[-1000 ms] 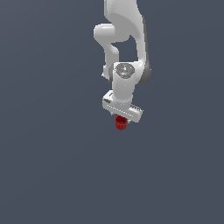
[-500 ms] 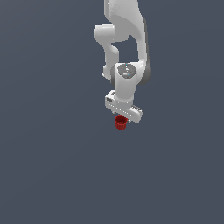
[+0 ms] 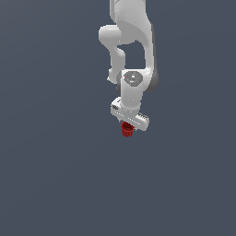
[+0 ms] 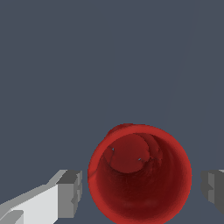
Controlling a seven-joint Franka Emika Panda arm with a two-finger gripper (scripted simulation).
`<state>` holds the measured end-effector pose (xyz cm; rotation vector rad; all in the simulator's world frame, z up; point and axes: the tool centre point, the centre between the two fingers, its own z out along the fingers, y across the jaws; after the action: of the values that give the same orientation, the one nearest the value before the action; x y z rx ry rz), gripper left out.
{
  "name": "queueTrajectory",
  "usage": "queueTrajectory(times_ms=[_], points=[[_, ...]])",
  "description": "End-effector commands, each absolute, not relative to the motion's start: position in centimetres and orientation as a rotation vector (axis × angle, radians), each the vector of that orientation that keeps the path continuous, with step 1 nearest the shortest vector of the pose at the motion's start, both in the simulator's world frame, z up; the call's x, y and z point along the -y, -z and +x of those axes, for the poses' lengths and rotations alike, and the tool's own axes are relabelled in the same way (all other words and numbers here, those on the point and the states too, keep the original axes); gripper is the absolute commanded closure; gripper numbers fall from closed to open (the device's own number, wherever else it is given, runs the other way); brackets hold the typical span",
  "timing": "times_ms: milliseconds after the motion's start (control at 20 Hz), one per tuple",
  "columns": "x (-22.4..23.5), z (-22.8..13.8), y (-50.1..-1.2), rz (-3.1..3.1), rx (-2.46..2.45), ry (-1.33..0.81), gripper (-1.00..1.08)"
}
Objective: Pick up the object and move it to a goal position.
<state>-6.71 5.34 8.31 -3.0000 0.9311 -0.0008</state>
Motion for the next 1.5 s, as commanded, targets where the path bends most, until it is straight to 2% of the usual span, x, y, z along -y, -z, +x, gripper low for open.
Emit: queueTrajectory(times_ms=[0,450,500,1100,1450], points=[[-5.3,-6.8,-7.1,-3.0,-0.932,0.0,-0.92],[-5.3,-6.8,-4.7,-2.999,-0.936,0.0,-0.92],[-5.3,-6.8,-4.7,-2.999,-0.936,0.0,1.08],[-5.4,-6.7,-4.9,-2.998,-0.934,0.002,1.08],[-5.6,-7.2,-6.7,-2.998,-0.934,0.002,1.08]])
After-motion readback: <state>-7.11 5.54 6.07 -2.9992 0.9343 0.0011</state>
